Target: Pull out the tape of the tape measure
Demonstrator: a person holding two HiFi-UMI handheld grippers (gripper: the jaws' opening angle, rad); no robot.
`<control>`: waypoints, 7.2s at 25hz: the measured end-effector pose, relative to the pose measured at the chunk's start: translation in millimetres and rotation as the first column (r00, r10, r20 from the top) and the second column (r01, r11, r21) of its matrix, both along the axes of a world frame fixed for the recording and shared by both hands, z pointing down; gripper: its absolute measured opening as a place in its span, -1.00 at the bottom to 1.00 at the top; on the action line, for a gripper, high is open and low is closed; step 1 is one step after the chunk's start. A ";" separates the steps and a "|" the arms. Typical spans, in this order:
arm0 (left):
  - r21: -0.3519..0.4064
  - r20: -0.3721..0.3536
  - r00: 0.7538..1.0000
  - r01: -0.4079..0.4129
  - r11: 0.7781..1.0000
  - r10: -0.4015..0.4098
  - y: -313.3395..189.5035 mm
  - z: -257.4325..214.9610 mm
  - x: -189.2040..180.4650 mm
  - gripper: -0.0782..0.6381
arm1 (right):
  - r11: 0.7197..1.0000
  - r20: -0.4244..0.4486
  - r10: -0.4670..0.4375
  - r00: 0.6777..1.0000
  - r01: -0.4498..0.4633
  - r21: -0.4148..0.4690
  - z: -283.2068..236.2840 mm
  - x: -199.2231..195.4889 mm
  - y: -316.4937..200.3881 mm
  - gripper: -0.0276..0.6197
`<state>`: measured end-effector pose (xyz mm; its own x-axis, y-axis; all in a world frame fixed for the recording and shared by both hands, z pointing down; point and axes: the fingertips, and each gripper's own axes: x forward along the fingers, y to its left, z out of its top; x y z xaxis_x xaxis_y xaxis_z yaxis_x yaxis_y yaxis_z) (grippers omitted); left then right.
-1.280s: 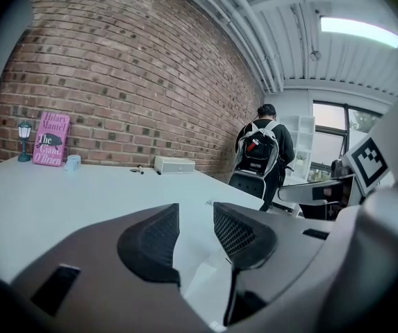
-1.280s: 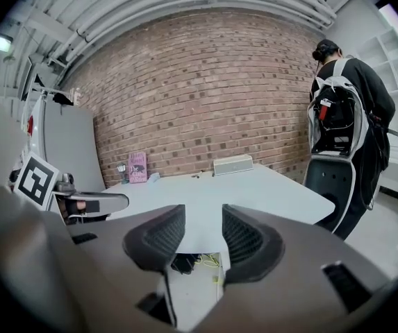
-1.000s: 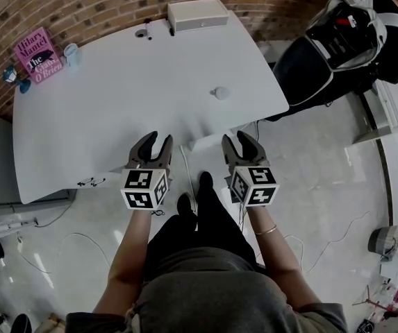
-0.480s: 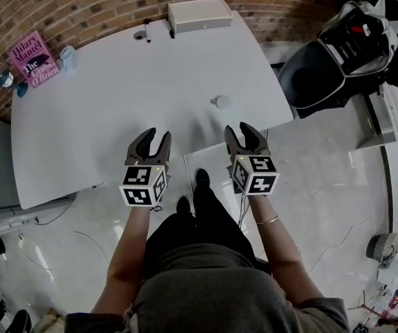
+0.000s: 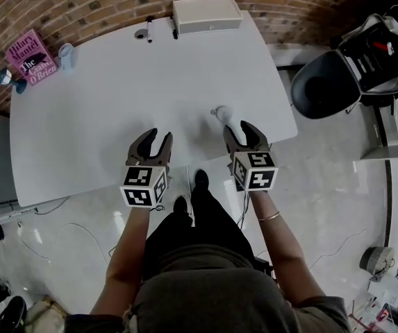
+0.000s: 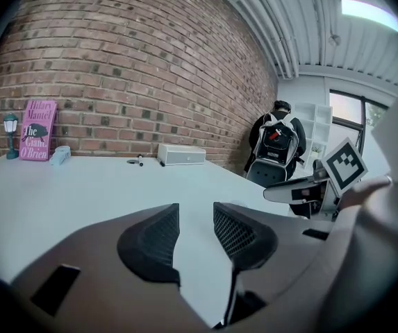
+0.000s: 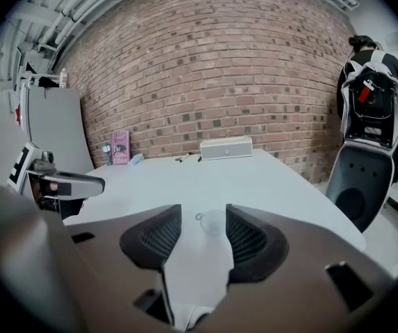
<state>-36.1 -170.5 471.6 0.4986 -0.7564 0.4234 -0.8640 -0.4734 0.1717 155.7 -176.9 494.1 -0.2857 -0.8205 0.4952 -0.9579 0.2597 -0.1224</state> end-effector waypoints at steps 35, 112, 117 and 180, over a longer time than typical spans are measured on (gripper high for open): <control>-0.098 0.017 0.989 0.148 0.984 -0.147 -48.1 33.6 9.7 -0.38 | 0.939 -0.145 -0.272 0.951 0.229 -0.256 76.4 -11.0 -55.8 -0.19; -0.057 -0.218 0.926 -0.328 0.943 0.309 11.0 -16.8 28.2 -0.70 | 0.774 -0.408 -0.526 0.746 0.619 0.133 -37.2 -143.5 11.2 -0.22; -0.057 -0.185 0.943 -0.291 0.955 0.276 5.3 -15.4 21.0 -0.71 | 0.798 -0.396 -0.511 0.763 0.593 0.113 -32.0 -141.4 2.5 -0.22; -0.245 -0.014 0.965 0.249 0.937 -0.261 2.8 35.5 -162.7 -0.71 | 0.958 -0.366 -0.288 0.885 0.261 -0.121 19.1 -21.1 -58.0 -0.23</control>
